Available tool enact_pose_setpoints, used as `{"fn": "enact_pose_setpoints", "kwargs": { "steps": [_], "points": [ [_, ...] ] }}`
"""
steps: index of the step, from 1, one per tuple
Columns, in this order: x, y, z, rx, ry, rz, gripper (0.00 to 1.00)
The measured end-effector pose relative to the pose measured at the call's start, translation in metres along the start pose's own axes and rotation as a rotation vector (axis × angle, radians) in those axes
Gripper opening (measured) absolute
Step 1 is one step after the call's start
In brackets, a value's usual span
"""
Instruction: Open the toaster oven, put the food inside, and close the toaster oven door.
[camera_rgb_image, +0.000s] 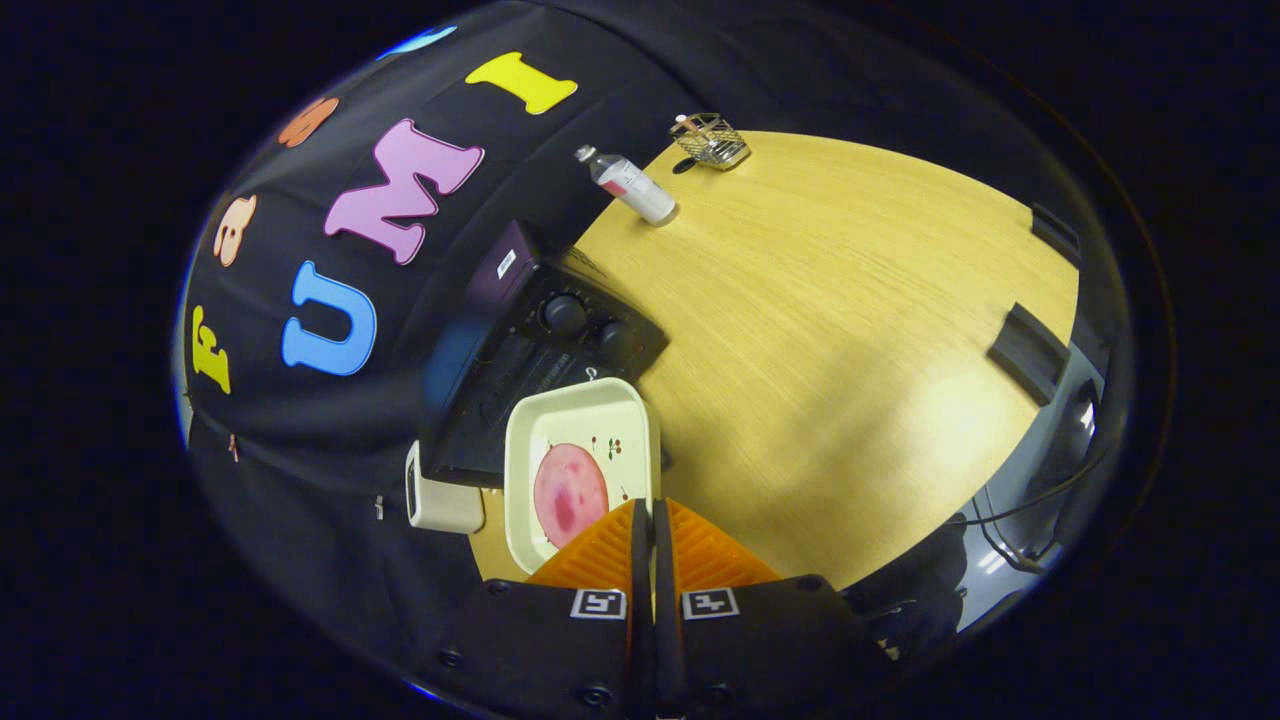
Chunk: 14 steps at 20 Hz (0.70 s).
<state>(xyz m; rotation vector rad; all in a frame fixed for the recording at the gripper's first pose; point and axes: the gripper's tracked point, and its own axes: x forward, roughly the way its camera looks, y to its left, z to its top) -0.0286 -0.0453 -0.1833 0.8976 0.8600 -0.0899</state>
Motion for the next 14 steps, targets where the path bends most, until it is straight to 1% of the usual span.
{"fn": "enact_pose_setpoints", "kwargs": {
  "steps": [4, 8, 10, 14],
  "points": [
    [0.035, 0.028, -0.012, 0.007, -0.032, 0.014, 0.06],
    [0.072, 0.054, -0.015, 0.047, -0.076, 0.025, 0.06],
    [0.09, 0.066, -0.014, 0.088, -0.096, 0.027, 0.06],
    [0.128, 0.1, -0.009, 0.151, -0.138, 0.063, 0.06]
  ]
}}
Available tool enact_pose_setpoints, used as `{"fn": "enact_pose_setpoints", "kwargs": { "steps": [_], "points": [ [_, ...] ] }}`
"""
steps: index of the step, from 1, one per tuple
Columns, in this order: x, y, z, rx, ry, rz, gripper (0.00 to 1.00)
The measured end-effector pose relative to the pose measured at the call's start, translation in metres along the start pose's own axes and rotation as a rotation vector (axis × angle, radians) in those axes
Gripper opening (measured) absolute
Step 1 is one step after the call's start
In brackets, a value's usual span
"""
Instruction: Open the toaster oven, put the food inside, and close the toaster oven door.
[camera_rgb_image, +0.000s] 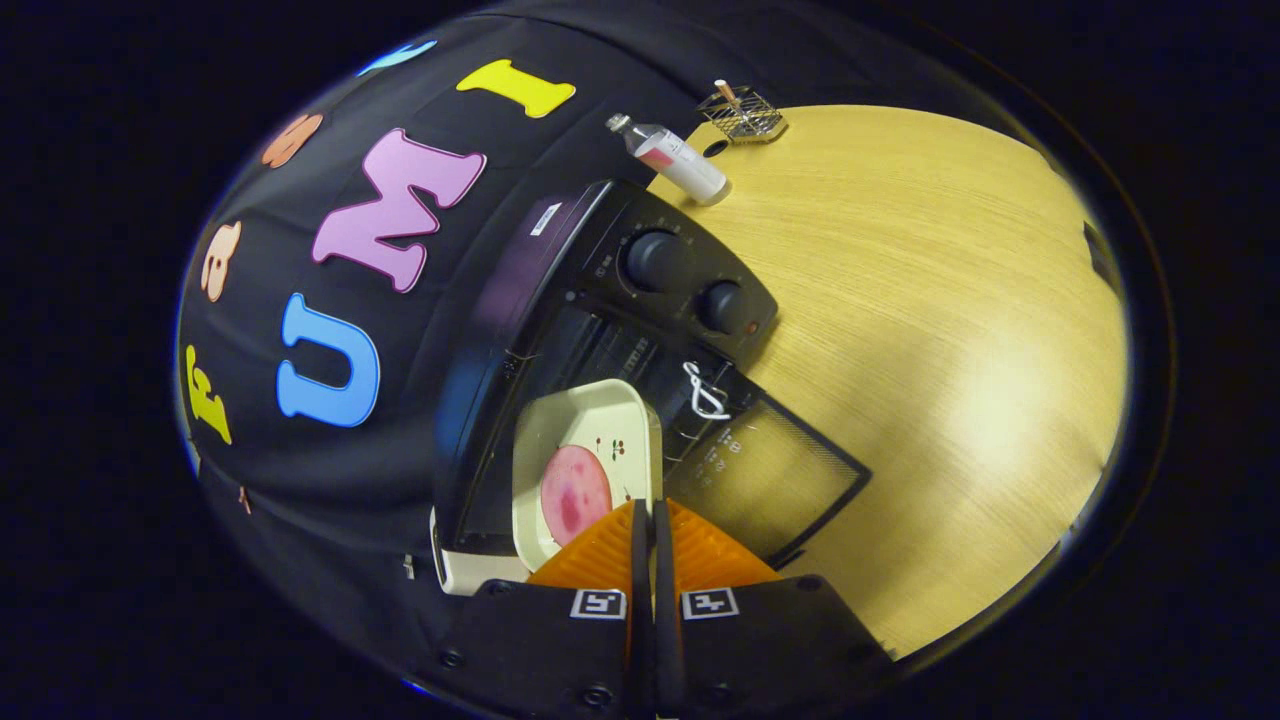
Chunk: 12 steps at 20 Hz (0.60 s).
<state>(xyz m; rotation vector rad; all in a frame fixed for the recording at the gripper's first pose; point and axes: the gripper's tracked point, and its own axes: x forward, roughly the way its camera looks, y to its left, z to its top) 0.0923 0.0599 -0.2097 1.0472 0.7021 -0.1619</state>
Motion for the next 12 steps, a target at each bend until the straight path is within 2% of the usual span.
{"fn": "enact_pose_setpoints", "kwargs": {
  "steps": [4, 12],
  "points": [
    [0.036, 0.012, -0.005, 0.039, -0.048, -0.012, 0.06],
    [0.078, 0.023, 0.004, 0.113, -0.118, -0.011, 0.06]
  ]
}}
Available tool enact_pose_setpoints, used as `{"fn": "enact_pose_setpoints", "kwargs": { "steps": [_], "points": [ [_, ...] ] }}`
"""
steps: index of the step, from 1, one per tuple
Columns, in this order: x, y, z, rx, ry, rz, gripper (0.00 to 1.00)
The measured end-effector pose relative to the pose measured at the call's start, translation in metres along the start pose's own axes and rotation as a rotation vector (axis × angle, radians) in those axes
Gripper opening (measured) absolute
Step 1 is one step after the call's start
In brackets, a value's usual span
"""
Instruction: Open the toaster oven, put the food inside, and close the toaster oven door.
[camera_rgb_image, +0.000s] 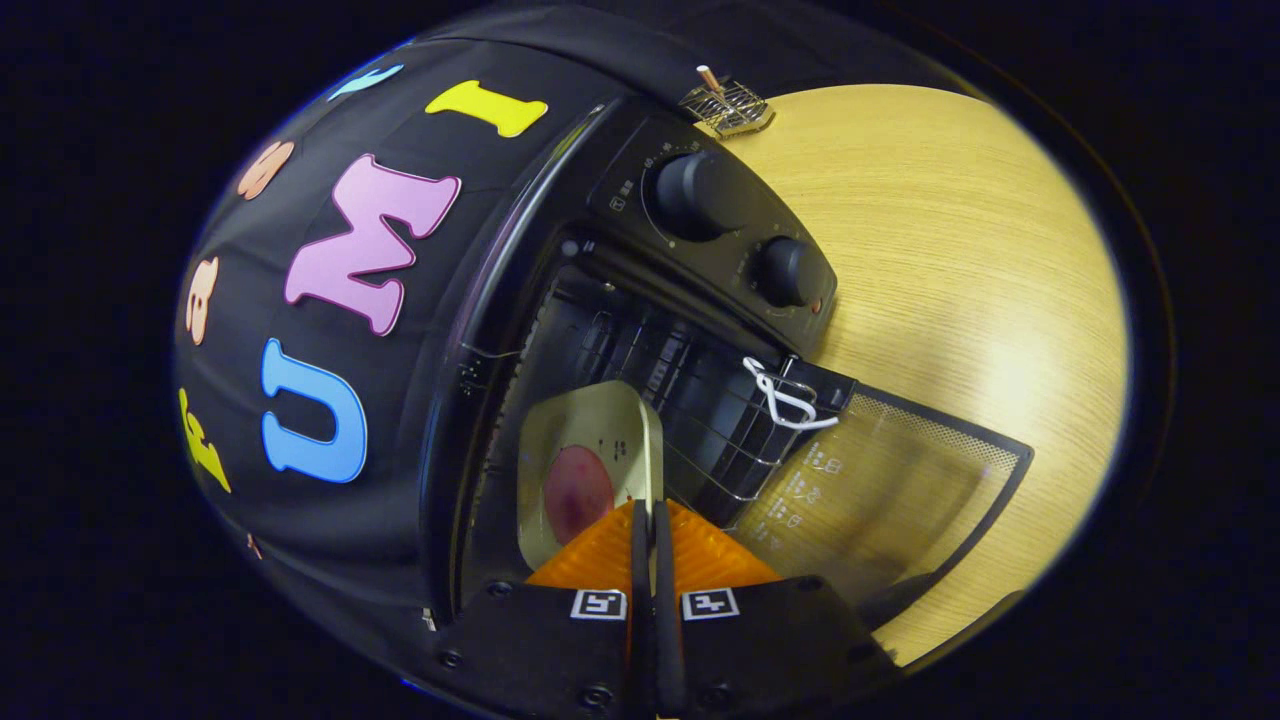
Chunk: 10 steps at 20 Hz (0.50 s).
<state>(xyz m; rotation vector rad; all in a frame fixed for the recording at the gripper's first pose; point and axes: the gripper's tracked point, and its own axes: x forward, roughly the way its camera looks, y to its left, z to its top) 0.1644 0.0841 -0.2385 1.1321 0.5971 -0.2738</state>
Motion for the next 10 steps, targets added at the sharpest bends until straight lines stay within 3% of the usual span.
{"fn": "enact_pose_setpoints", "kwargs": {
  "steps": [6, 9, 10],
  "points": [
    [0.0057, -0.0033, 0.001, -0.05, -0.016, -0.064, 0.06],
    [0.0002, -0.0031, -0.0013, -0.103, -0.028, -0.048, 0.11],
    [-0.0019, -0.0032, -0.0038, -0.123, -0.019, -0.045, 0.18]
  ]
}}
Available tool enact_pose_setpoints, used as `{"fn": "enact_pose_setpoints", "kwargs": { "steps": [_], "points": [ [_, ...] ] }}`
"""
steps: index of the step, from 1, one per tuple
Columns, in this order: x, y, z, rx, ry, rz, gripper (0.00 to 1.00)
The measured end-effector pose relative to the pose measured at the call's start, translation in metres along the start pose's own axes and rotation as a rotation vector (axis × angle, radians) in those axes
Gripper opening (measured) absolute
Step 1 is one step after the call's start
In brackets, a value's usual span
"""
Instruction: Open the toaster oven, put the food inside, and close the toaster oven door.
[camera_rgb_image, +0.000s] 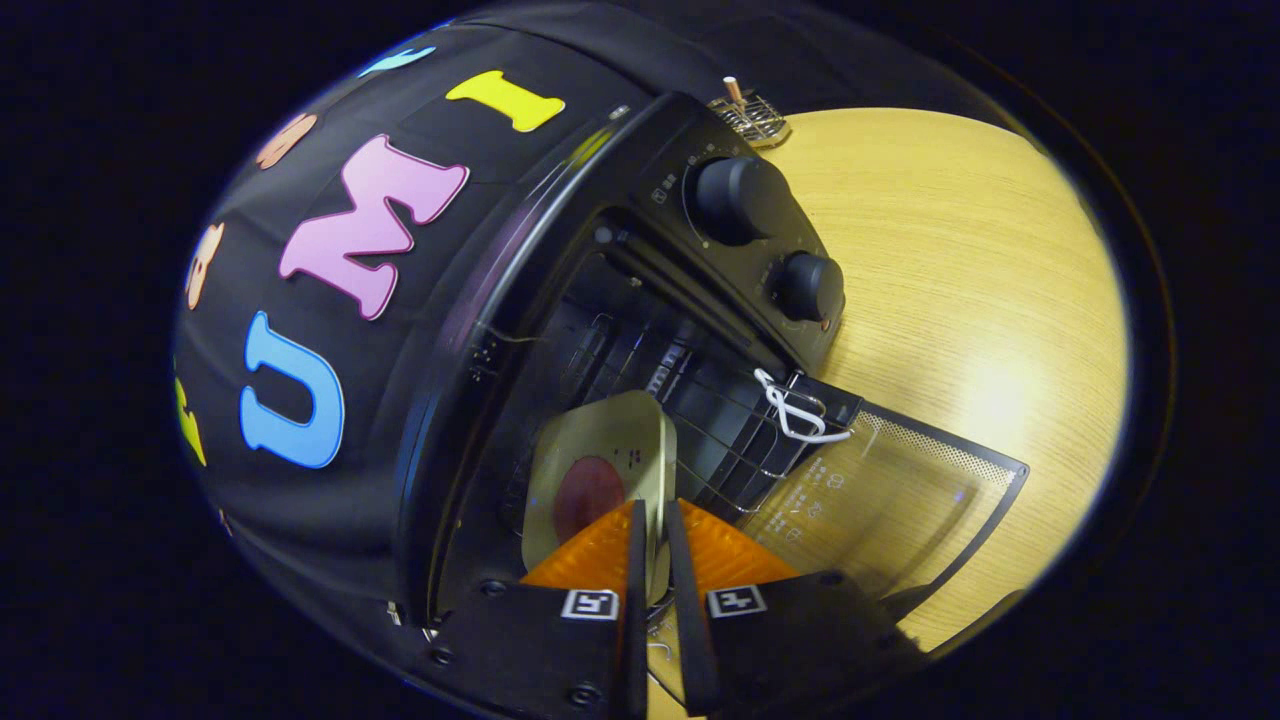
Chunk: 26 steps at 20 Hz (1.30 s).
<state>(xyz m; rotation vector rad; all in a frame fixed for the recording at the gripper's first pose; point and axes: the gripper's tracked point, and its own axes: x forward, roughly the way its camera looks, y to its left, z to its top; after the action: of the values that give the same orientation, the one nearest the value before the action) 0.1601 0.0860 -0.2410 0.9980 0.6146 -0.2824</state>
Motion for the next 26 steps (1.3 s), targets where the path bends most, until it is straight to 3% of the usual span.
{"fn": "enact_pose_setpoints", "kwargs": {
  "steps": [4, 6, 9, 18, 26],
  "points": [
    [-0.015, 0.005, -0.006, -0.076, 0.012, 0.031, 0.78],
    [-0.026, -0.004, -0.006, -0.129, 0.009, 0.013, 0.97],
    [-0.051, -0.013, -0.004, -0.199, -0.004, 0.011, 0.99],
    [-0.125, -0.046, -0.018, -0.647, 0.048, 0.015, 0.99],
    [-0.132, -0.129, -0.062, -0.841, 0.161, -0.126, 0.99]
  ]
}}
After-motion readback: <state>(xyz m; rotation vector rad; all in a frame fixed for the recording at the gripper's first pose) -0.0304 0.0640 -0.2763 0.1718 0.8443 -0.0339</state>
